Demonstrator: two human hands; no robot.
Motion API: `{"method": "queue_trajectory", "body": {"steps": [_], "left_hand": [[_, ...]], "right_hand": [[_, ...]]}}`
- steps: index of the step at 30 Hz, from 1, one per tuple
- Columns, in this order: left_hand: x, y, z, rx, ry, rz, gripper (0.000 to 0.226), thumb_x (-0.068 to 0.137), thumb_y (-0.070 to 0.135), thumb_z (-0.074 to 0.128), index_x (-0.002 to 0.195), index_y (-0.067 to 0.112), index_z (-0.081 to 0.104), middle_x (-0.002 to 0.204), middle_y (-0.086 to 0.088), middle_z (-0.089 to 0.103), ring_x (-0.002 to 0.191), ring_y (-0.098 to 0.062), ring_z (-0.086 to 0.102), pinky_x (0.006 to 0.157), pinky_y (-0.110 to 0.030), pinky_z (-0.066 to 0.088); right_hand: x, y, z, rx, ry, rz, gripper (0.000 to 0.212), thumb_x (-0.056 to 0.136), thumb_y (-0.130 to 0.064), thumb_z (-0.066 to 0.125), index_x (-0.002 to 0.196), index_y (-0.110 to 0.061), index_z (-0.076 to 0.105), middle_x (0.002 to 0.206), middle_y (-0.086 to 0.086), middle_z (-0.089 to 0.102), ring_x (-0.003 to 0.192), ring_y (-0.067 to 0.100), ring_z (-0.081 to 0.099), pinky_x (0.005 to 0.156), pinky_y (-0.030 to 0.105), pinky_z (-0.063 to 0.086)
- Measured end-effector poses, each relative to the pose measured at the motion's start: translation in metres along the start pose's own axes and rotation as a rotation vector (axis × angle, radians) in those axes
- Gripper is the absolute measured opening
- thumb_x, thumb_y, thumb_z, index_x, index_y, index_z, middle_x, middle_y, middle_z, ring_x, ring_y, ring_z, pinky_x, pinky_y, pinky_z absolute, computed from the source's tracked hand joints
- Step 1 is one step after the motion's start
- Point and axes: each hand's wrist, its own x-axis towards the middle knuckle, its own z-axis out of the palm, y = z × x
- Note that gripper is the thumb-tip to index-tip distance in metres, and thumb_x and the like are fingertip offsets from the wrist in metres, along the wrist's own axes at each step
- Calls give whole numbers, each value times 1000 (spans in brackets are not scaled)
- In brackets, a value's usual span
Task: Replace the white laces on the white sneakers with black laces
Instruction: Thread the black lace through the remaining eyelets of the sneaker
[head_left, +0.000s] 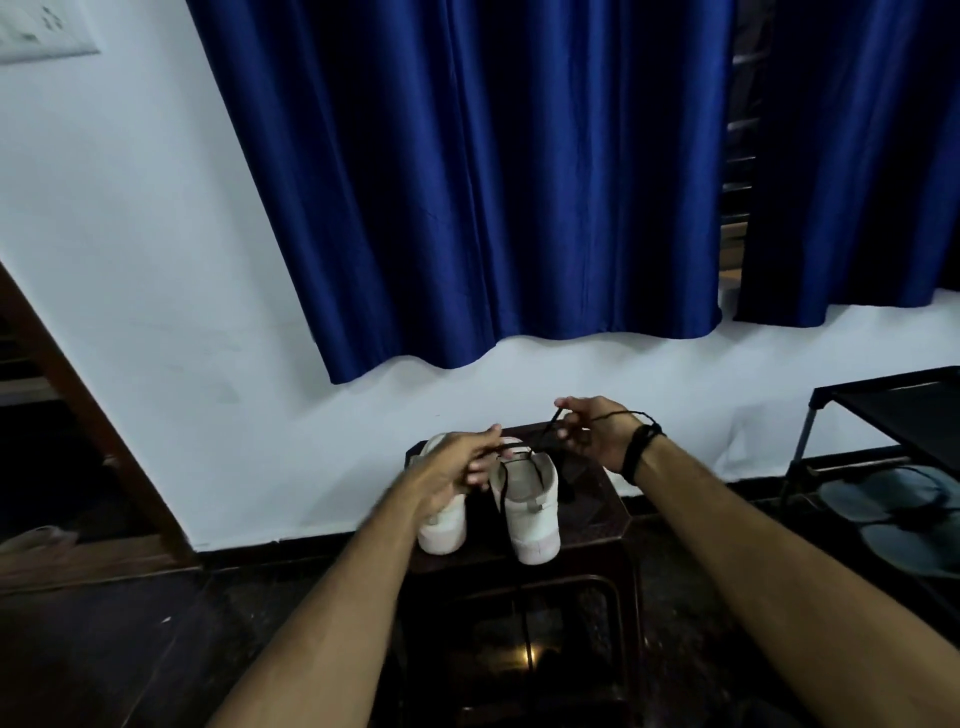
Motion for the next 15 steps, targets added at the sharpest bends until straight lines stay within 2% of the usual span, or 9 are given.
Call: {"method": "queue_trajectory", "body": {"steps": [5, 7, 8, 9, 10, 11, 12, 13, 15], "left_hand": [[-27, 18, -59, 226, 40, -14, 28, 96, 30, 60, 85, 6, 69, 54, 6, 27, 47, -9, 22, 52, -24, 24], [-31, 20, -66, 269, 94, 6, 30, 96, 30, 61, 87, 4, 71, 52, 6, 28, 46, -8, 22, 52, -24, 25], [-32, 20, -64, 322, 115, 19, 31, 96, 31, 62, 90, 3, 72, 51, 8, 32, 45, -7, 25, 51, -22, 27], [-30, 21, -58, 392, 125, 36, 31, 95, 33, 63, 92, 4, 74, 51, 9, 39, 45, -6, 29, 50, -20, 28], [-28, 21, -50, 452, 115, 55, 30, 93, 35, 65, 92, 7, 76, 54, 10, 48, 46, -4, 32, 49, -19, 29], [-24, 20, -39, 493, 87, 76, 27, 92, 36, 66, 89, 12, 78, 60, 8, 53, 48, -5, 32, 48, -19, 27], [-21, 20, -28, 520, 62, 96, 27, 90, 38, 68, 84, 14, 78, 62, 4, 52, 50, -7, 29, 47, -21, 24], [-17, 20, -18, 536, 63, 117, 29, 90, 39, 69, 79, 14, 76, 60, 2, 46, 51, -9, 26, 47, -23, 21], [-14, 23, -2, 534, 117, 156, 32, 91, 37, 68, 75, 10, 67, 50, 5, 34, 46, -8, 22, 45, -23, 19]], "right_hand": [[1, 11, -31, -556, 161, 23, 17, 91, -14, 57, 74, -15, 62, 60, 1, 47, 46, 13, 43, 44, 21, 33], [-6, 18, -38, -963, 121, 85, 13, 88, -21, 64, 77, -15, 62, 74, 6, 57, 64, 19, 54, 51, 21, 39], [-7, 24, -37, -1199, 128, 96, 13, 86, -29, 66, 87, -16, 63, 90, 8, 60, 83, 22, 59, 60, 21, 44], [-9, 28, -31, -1377, 208, 69, 28, 82, -37, 67, 102, -17, 64, 108, 10, 58, 104, 25, 56, 75, 25, 47], [-12, 31, -21, -1403, 282, -48, 44, 78, -41, 67, 116, -18, 61, 123, 10, 53, 120, 27, 48, 90, 31, 45], [-14, 32, -8, -1282, 245, -194, 53, 76, -38, 65, 125, -19, 57, 131, 10, 49, 127, 29, 43, 99, 35, 41], [-13, 30, 3, -1026, 94, -278, 52, 77, -29, 63, 127, -20, 54, 132, 12, 51, 127, 31, 46, 99, 37, 41], [-19, 26, 19, -723, -93, -255, 44, 81, -20, 61, 124, -20, 55, 124, 12, 58, 117, 31, 55, 90, 37, 47], [-27, 26, 38, -520, -346, -105, 17, 94, -19, 54, 112, -17, 56, 98, 9, 67, 76, 22, 64, 57, 26, 49]]}}
